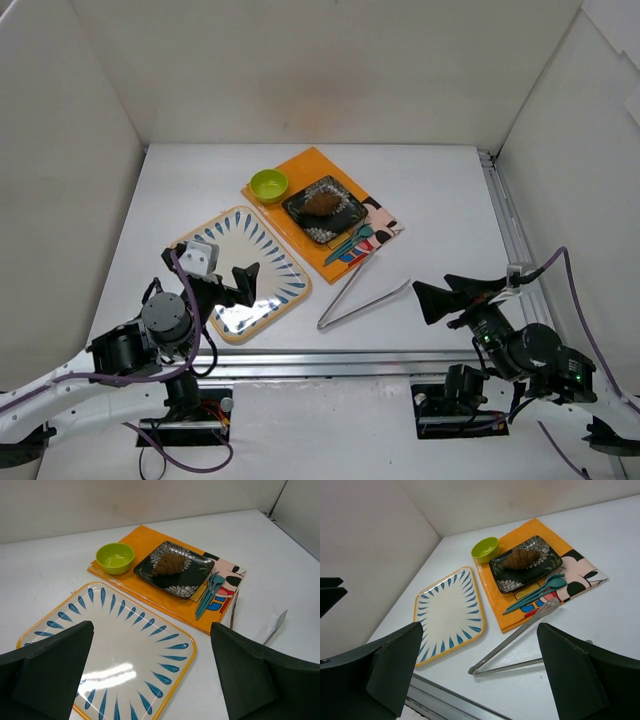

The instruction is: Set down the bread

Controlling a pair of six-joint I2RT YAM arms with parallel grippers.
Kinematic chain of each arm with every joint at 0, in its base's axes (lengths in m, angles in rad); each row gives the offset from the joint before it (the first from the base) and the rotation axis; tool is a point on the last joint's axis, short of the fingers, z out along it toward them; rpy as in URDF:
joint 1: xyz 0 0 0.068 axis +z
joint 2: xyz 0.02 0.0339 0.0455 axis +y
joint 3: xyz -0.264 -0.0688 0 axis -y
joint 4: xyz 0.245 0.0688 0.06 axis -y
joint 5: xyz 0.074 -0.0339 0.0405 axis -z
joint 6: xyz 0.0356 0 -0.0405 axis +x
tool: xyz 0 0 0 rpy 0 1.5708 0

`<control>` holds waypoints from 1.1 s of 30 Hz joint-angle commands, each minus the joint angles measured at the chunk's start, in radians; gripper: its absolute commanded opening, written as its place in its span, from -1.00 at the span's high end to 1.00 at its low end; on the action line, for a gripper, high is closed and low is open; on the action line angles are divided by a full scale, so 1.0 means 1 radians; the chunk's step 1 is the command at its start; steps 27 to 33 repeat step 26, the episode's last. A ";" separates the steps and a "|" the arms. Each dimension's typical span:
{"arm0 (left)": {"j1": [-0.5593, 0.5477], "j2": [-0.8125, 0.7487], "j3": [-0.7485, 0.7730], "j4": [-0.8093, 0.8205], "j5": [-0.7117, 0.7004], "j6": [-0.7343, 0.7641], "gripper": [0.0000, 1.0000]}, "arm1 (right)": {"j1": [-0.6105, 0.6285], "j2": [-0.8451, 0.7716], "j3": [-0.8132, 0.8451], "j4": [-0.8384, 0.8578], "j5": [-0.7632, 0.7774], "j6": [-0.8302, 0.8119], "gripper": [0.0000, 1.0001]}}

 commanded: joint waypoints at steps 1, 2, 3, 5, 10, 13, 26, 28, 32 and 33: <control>-0.005 0.000 -0.011 0.016 -0.038 -0.016 -0.99 | 0.006 0.058 0.042 0.050 -0.011 -0.011 -0.96; -0.005 -0.001 -0.017 0.024 -0.038 -0.015 -0.99 | 0.007 0.062 0.042 0.051 -0.012 -0.011 -0.96; -0.005 -0.003 -0.020 0.030 -0.037 -0.013 -0.99 | 0.006 0.065 0.042 0.050 -0.020 -0.012 -0.96; -0.005 0.002 -0.025 0.042 -0.044 -0.006 -0.99 | 0.004 0.068 0.042 0.051 -0.025 -0.014 -0.96; -0.005 0.037 -0.019 0.036 -0.058 -0.009 -0.99 | 0.004 0.077 0.042 0.050 -0.018 -0.011 -0.96; -0.005 0.052 -0.017 0.044 -0.064 -0.006 -0.99 | 0.006 0.086 0.045 0.048 -0.020 -0.009 -0.96; -0.005 0.068 -0.009 0.032 -0.106 -0.007 -0.99 | 0.004 0.094 0.052 0.048 -0.020 -0.015 -0.96; -0.005 0.068 -0.009 0.032 -0.106 -0.007 -0.99 | 0.004 0.094 0.052 0.048 -0.020 -0.015 -0.96; -0.005 0.068 -0.009 0.032 -0.106 -0.007 -0.99 | 0.004 0.094 0.052 0.048 -0.020 -0.015 -0.96; -0.005 0.068 -0.009 0.032 -0.106 -0.007 -0.99 | 0.004 0.094 0.052 0.048 -0.020 -0.015 -0.96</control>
